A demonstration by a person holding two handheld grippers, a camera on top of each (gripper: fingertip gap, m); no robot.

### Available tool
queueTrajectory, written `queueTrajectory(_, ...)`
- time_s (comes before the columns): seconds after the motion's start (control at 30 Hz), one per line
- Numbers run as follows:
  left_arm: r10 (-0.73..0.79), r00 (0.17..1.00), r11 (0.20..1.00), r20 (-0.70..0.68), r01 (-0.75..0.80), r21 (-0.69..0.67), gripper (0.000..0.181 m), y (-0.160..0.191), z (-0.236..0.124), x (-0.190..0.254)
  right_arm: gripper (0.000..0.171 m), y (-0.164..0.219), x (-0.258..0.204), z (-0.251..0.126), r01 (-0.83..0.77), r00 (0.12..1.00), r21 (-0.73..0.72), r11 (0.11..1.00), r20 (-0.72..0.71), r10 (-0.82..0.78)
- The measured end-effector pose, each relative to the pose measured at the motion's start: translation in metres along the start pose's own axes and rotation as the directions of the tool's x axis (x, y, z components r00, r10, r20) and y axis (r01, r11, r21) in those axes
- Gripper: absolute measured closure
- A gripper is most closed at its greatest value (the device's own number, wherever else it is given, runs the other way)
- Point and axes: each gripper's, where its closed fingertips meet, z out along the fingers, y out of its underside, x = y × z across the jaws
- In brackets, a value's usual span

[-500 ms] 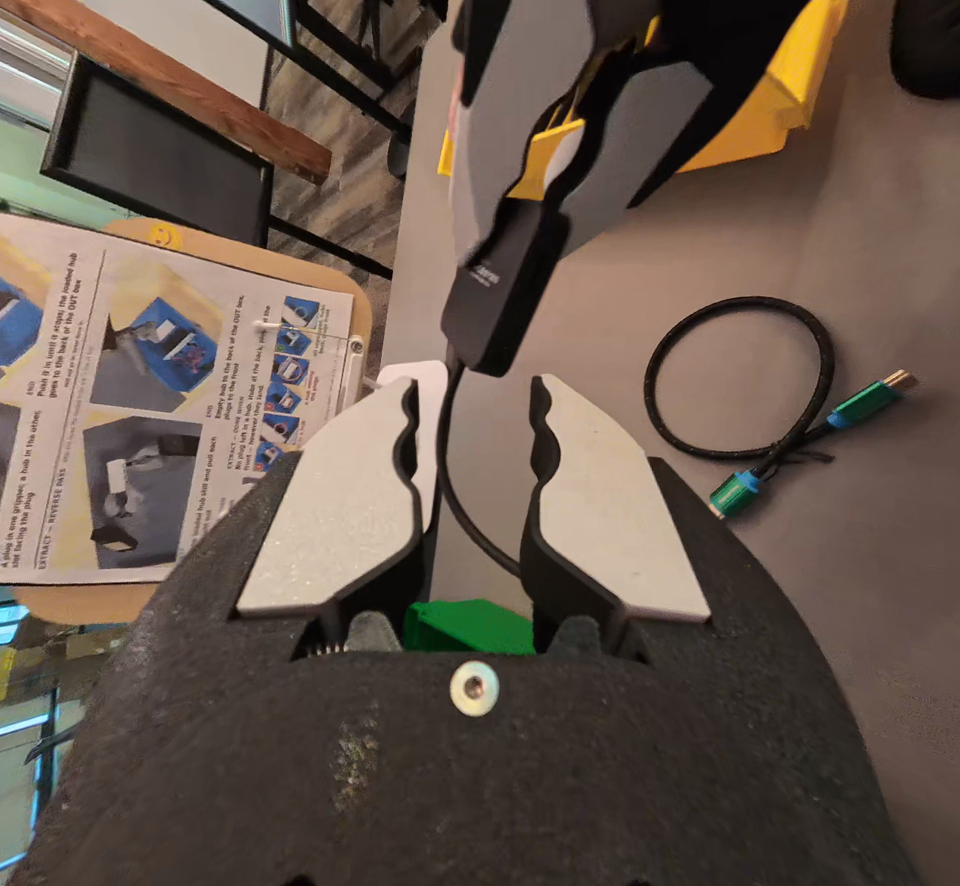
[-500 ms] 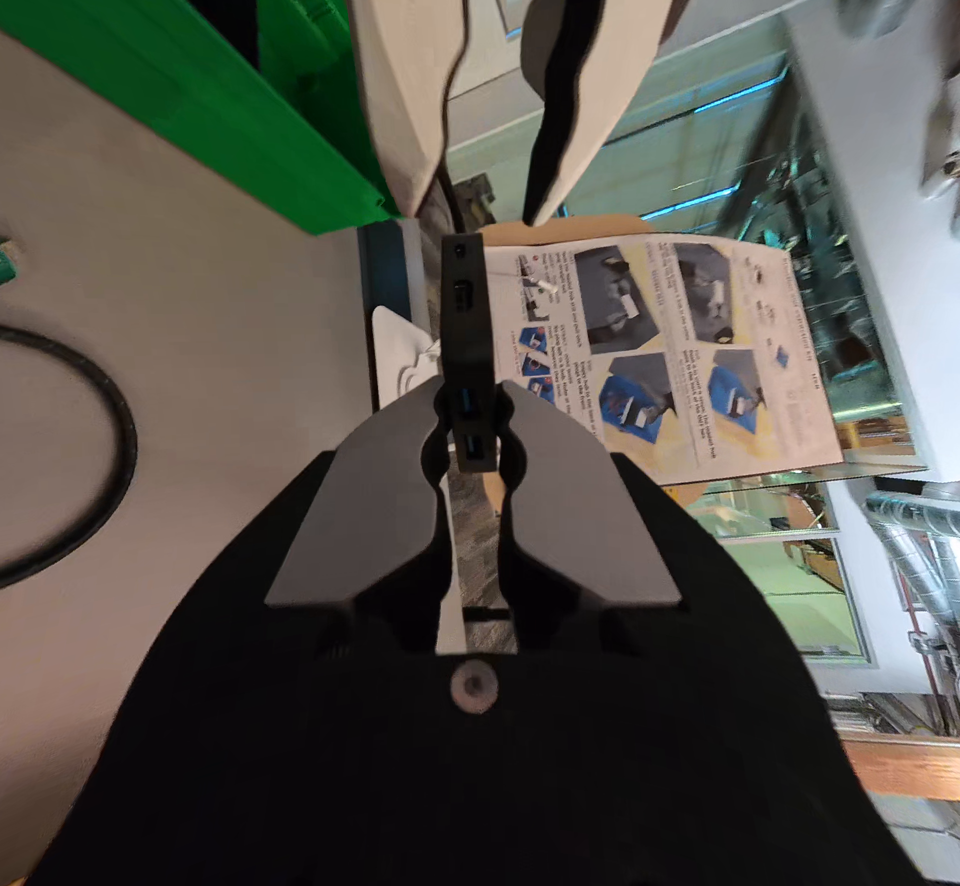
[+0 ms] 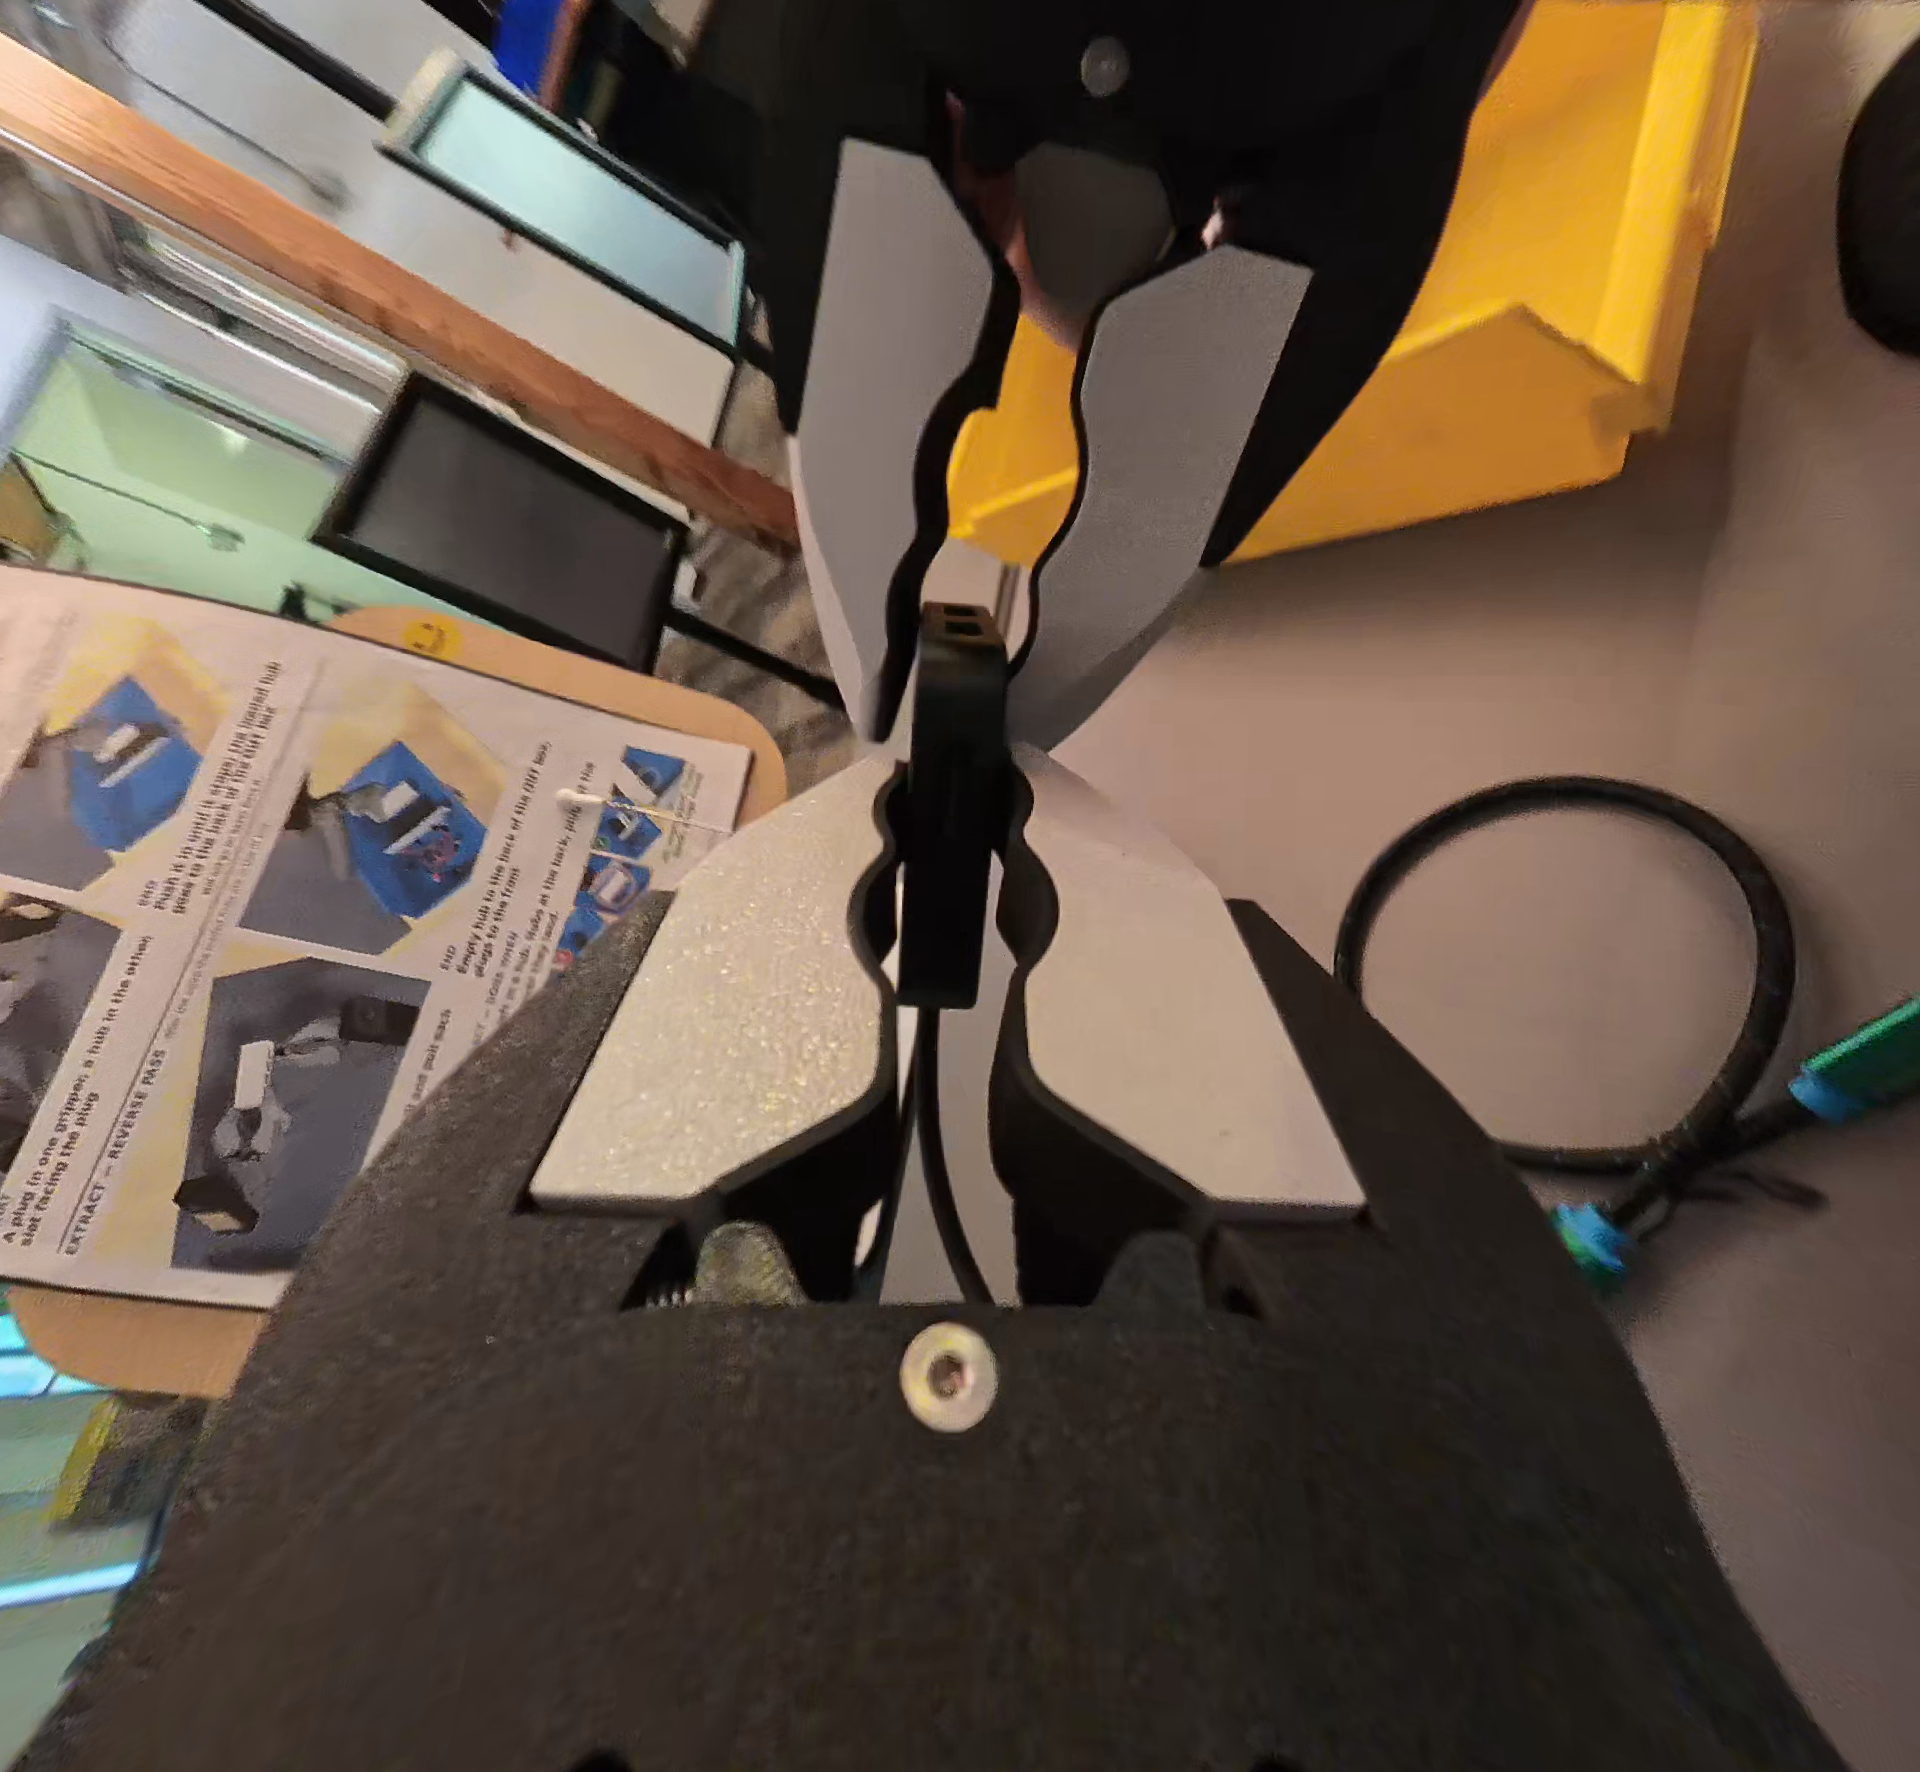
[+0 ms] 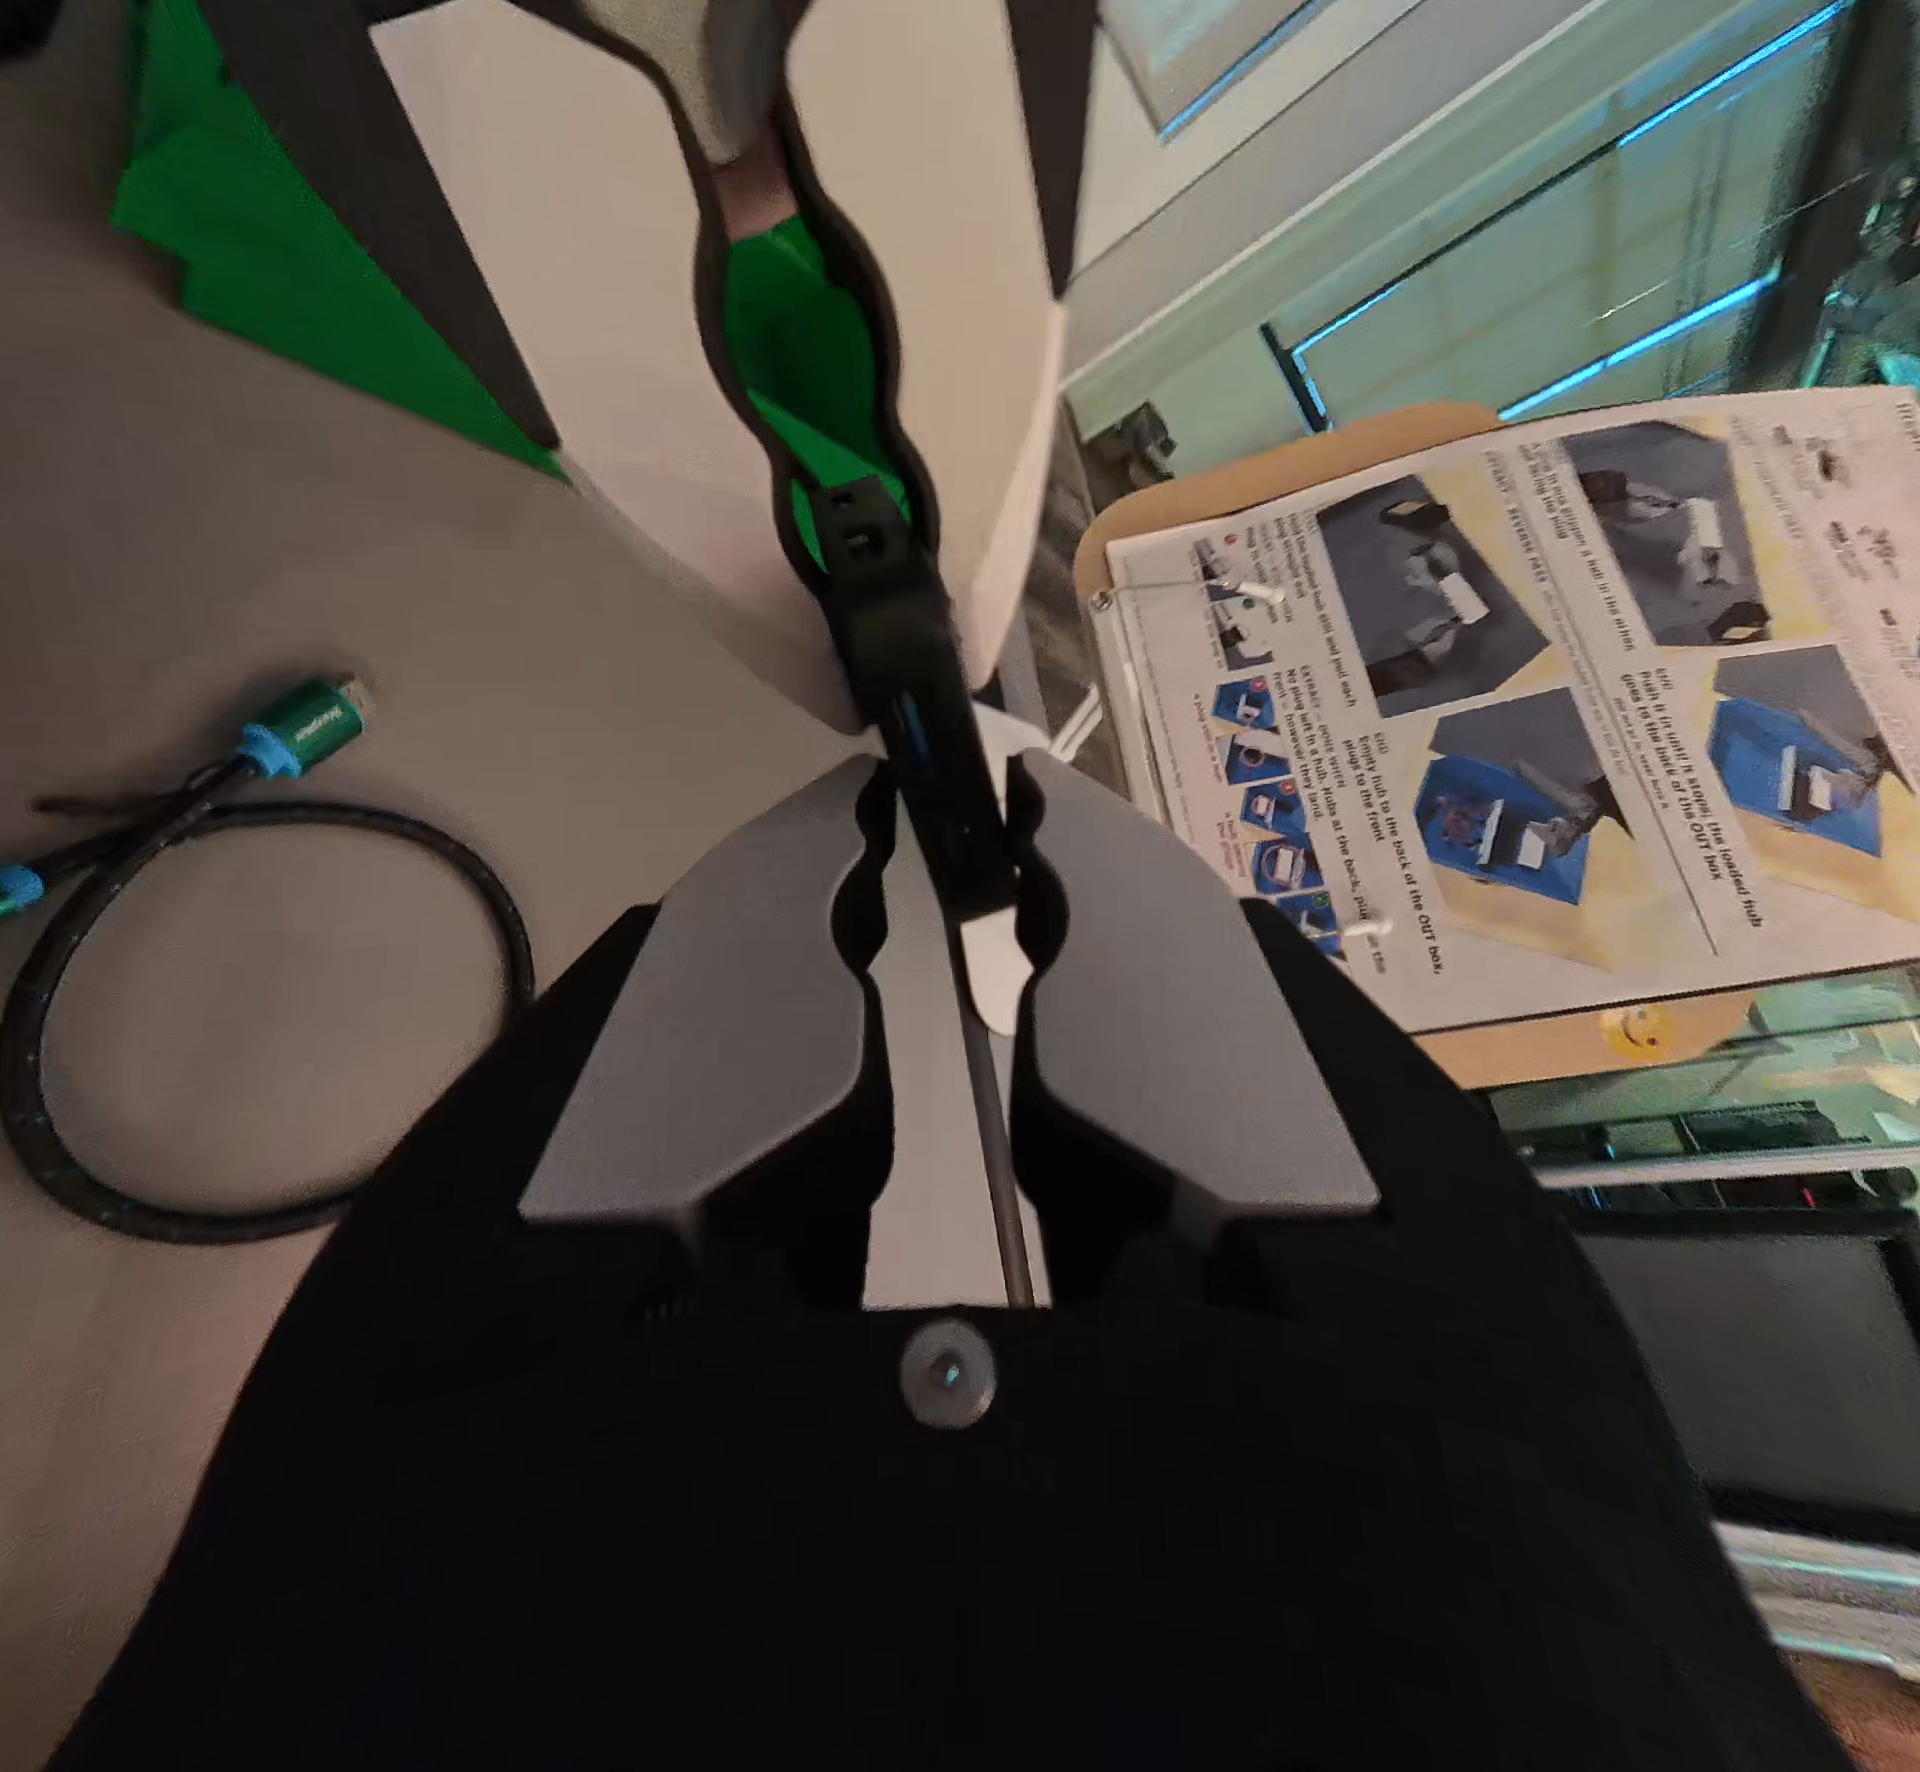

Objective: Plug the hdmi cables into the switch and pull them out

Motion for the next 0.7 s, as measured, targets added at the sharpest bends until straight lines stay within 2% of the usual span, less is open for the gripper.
queueTrajectory(0.13,-0.074,0.997,0.987,-0.004,0.073,0.141,0.167,-0.012,-0.017,-0.002,0.149,-0.003,0.003,-0.014,0.011,1.0,0.063,0.998,0.006,-0.012)
queueTrajectory(0.27,-0.052,0.999,0.996,0.012,0.051,0.076,0.167,-0.001,-0.018,-0.001,0.147,-0.015,0.0,-0.018,0.049,0.999,0.092,0.995,0.0,-0.049)
queueTrajectory(0.33,-0.021,1.0,1.0,0.008,0.021,0.007,0.167,0.008,-0.016,0.002,0.144,-0.02,-0.003,-0.015,0.111,0.994,0.066,0.992,-0.021,-0.11)
queueTrajectory(0.43,-0.02,1.0,1.0,-0.011,0.02,-0.004,0.167,0.009,-0.016,0.009,0.144,-0.023,-0.015,-0.005,0.187,0.982,0.009,0.982,-0.008,-0.187)
queueTrajectory(0.5,-0.023,1.0,1.0,-0.019,0.023,0.005,0.167,0.007,-0.016,0.012,0.153,-0.019,-0.019,0.003,0.237,0.971,-0.049,0.97,-0.011,-0.237)
queueTrajectory(0.57,0.005,1.0,1.0,-0.006,-0.005,-0.004,0.164,0.01,-0.017,0.012,0.157,-0.019,-0.023,0.004,0.211,0.977,-0.051,0.976,0.017,-0.211)
queueTrajectory(0.7,-0.062,0.996,0.994,0.065,0.056,0.096,0.148,0.004,-0.034,-0.006,0.157,-0.032,-0.017,-0.01,0.107,0.993,0.105,0.989,0.028,-0.11)
